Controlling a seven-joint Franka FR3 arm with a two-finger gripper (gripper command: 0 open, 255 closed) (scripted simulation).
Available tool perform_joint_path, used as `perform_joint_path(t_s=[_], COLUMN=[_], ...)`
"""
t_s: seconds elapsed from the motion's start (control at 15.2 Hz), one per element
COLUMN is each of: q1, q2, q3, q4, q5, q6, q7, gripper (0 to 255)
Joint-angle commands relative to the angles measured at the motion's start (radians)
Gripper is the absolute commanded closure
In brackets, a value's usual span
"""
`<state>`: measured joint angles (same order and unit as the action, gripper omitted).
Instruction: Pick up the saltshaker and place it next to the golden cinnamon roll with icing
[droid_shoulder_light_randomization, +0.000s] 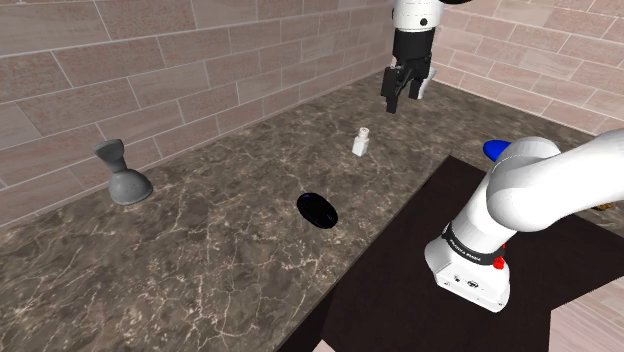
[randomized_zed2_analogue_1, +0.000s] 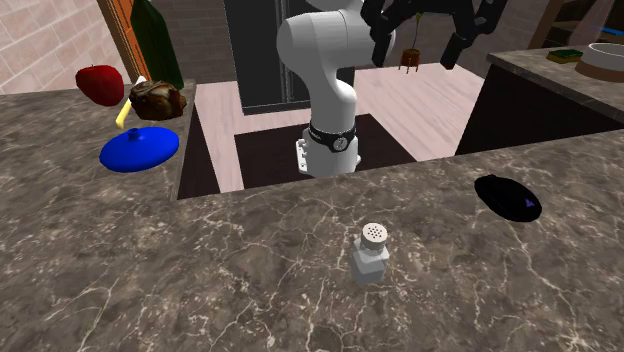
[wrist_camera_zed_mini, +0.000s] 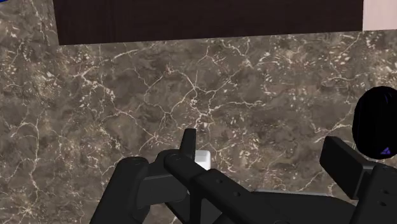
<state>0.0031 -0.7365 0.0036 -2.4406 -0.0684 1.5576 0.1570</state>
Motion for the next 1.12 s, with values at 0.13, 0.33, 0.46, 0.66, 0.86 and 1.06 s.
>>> perform_joint_path(t_s=[0.13, 0.33, 0.46, 0.66, 0.86, 1.06], q1=[-0.007, -0.017, -0.025, -0.037, -0.047, -0.053], q2=[0.026, 0.078, 0.122, 0.200, 0.292, 0.339], q3=[-0.018, -0.046, -0.064, -0.092, -0.119, -0.130], q4=[-0.037, -0.080, -0.101, -0.120, -0.124, -0.129], q5=[-0.022, -0.053, -0.073, -0.100, -0.123, -0.133], q6=[0.082, 0.208, 0.294, 0.423, 0.550, 0.616], q7=[-0.022, -0.053, -0.073, -0.100, -0.127, -0.137], gripper=[0, 0, 0, 0, 0, 0])
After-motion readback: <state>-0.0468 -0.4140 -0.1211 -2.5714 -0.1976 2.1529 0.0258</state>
